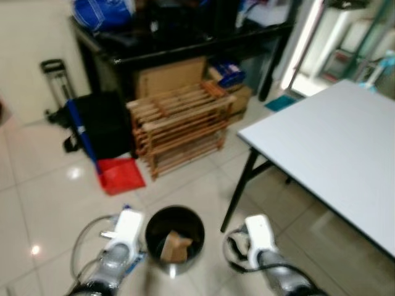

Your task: Picking trash to rubbish bin

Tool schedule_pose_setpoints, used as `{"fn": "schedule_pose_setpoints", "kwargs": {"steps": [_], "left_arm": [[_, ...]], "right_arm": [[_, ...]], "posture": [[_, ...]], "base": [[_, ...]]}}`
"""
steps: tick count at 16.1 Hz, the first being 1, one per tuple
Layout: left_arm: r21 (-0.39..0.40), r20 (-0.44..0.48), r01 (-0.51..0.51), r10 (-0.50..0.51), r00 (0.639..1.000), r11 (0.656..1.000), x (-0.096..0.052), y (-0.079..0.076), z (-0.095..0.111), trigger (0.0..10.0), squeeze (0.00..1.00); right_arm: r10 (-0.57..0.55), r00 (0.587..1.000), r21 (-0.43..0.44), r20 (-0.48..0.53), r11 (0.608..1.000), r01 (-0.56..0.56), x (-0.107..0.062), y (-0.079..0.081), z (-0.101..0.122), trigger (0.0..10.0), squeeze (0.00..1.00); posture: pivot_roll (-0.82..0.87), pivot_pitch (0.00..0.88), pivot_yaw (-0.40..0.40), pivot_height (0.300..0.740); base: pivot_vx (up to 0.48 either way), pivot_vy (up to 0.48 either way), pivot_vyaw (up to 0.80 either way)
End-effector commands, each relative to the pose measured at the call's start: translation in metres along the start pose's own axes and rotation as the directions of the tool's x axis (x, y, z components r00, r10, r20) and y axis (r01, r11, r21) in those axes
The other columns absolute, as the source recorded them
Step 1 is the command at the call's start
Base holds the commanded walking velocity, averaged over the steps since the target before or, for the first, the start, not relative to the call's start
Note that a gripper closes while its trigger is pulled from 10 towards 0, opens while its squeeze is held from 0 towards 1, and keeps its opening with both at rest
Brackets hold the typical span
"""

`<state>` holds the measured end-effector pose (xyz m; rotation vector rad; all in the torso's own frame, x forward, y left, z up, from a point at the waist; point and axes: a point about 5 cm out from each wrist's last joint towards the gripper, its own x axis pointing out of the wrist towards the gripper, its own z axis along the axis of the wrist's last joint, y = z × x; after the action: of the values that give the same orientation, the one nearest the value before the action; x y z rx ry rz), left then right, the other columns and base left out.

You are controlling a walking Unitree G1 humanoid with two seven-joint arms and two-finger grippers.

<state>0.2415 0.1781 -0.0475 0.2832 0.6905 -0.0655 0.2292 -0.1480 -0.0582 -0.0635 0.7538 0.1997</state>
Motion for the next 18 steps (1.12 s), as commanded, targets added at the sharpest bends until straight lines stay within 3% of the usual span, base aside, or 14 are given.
{"fn": "schedule_pose_setpoints", "kwargs": {"steps": [1, 5, 7, 14, 18], "left_arm": [[0.014, 0.011, -0.011, 0.011, 1.0, 1.0, 0.0009, 0.0064, 0.0033, 10.0, 0.0], [0.01, 0.015, -0.011, 0.011, 1.0, 1.0, 0.0019, 0.0062, 0.0064, 10.0, 0.0], [0.005, 0.017, -0.015, 0.015, 1.0, 1.0, 0.0023, 0.0063, 0.0078, 10.0, 0.0], [-0.006, 0.009, -0.018, 0.018, 1.0, 1.0, 0.002, 0.006, 0.0063, 10.0, 0.0], [-0.009, 0.009, -0.018, 0.018, 1.0, 1.0, 0.002, 0.0057, 0.0063, 10.0, 0.0]], "right_arm": [[0.002, 1.0, 0.008, 0.013, 1.0, -0.002, 0.0013, 0.002, 0.0042, 10.0, 0.0], [0.001, 1.0, -0.004, 0.019, 1.0, -0.001, 0.002, 0.0032, 0.0065, 10.0, 0.0], [-0.019, 0.999, 0.037, 0.029, 0.999, 0.018, 0.0019, -0.0002, 0.008, 10.0, 0.0], [-0.026, 0.999, 0.044, 0.02, 0.999, 0.025, 0.0018, -0.0019, 0.0074, 10.0, 0.0], [-0.022, 1.0, 0.043, 0.019, 0.999, 0.021, 0.0019, -0.0017, 0.0075, 10.0, 0.0]], "posture": [[0.02, 0.0, -0.062, 0.74], [0.02, 0.018, -0.066, 0.74], [0.02, 0.03, -0.064, 0.74], [0.02, 0.052, -0.069, 0.74], [0.01, 0.054, -0.069, 0.74]], "base": [[0.349, 0.0, 0.0], [0.348, 0.0, 0.6], [0.343, 0.0, 0.0], [0.344, 0.0, 0.0], [0.34, 0.0, -0.37]]}}
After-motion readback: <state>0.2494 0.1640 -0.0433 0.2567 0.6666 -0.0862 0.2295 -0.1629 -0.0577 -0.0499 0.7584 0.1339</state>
